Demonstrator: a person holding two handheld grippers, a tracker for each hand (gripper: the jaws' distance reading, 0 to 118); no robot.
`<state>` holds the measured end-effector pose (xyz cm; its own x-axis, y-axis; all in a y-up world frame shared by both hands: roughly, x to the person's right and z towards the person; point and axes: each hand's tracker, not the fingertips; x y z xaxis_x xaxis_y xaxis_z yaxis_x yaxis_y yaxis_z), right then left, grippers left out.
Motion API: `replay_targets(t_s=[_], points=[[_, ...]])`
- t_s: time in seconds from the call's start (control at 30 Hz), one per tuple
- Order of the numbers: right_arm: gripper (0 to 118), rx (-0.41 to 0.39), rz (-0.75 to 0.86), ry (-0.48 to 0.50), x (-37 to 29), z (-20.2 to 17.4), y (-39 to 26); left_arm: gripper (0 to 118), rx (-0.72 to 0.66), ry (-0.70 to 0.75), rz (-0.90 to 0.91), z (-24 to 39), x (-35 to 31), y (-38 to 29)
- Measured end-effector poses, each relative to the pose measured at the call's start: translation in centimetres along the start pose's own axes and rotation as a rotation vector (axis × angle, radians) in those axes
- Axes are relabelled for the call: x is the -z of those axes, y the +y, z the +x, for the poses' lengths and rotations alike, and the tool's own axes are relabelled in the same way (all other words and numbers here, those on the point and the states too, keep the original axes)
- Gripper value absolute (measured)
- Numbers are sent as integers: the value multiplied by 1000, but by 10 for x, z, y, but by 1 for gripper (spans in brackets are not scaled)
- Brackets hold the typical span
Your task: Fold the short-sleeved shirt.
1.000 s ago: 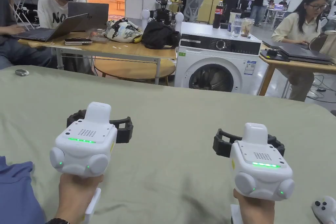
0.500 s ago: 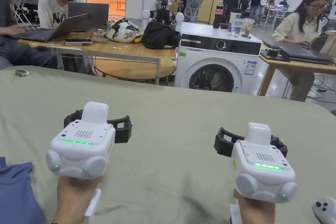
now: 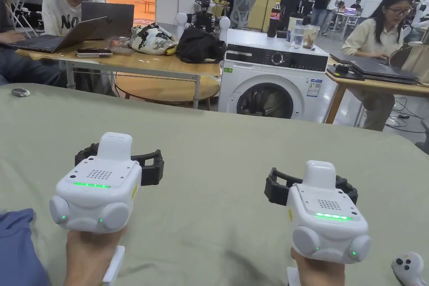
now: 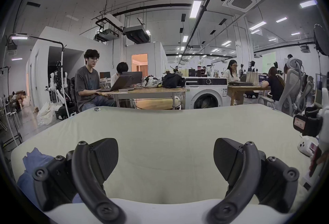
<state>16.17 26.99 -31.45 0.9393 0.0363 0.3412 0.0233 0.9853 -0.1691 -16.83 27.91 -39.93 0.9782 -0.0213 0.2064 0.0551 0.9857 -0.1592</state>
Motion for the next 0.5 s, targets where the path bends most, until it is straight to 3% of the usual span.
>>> replay_targets(t_s=[0.5], points=[[118, 17, 13, -7, -2, -2, 3, 109, 41, 22, 36, 5, -9, 6]])
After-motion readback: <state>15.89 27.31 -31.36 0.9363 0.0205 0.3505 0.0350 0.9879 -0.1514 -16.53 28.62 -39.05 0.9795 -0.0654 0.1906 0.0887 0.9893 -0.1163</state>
